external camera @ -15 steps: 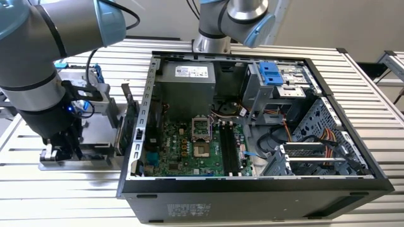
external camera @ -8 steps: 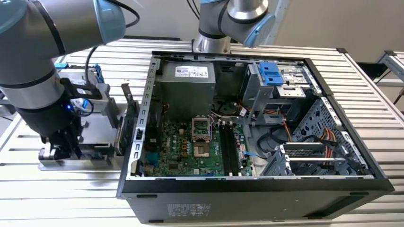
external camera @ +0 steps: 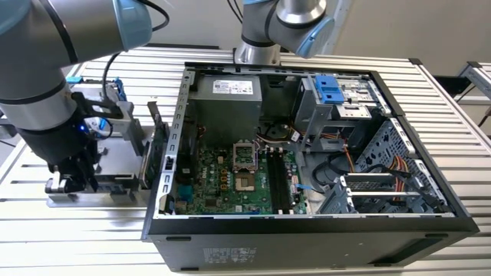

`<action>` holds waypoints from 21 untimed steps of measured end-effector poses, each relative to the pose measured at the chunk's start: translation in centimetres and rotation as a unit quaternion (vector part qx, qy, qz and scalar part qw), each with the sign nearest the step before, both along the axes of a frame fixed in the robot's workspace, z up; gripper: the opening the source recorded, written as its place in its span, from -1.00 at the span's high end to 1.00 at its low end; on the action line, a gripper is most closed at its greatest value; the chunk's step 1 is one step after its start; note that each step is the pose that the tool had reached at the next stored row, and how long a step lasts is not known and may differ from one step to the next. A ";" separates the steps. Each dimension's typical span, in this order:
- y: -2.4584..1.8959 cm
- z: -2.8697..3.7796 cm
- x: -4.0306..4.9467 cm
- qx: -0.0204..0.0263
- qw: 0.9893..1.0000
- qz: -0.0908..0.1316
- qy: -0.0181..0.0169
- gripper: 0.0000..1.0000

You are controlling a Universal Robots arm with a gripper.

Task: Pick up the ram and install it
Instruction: 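Pick up the ram and move it above insertion slot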

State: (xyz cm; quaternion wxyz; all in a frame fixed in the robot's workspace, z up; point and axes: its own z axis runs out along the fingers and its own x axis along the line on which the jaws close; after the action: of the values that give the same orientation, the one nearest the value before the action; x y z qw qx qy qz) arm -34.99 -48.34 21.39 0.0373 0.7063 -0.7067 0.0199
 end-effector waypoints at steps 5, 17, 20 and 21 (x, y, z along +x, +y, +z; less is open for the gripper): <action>0.00 0.25 0.00 0.000 1.000 0.000 0.000 1.00; 0.00 0.95 0.00 0.000 1.000 0.000 0.000 1.00; -0.01 1.14 0.00 0.000 1.000 0.000 0.000 1.00; -0.01 1.20 0.00 0.000 1.000 0.000 0.000 1.00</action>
State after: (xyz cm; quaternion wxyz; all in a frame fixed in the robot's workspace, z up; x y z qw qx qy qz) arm -34.98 -48.35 22.58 0.0371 0.7063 -0.7066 0.0196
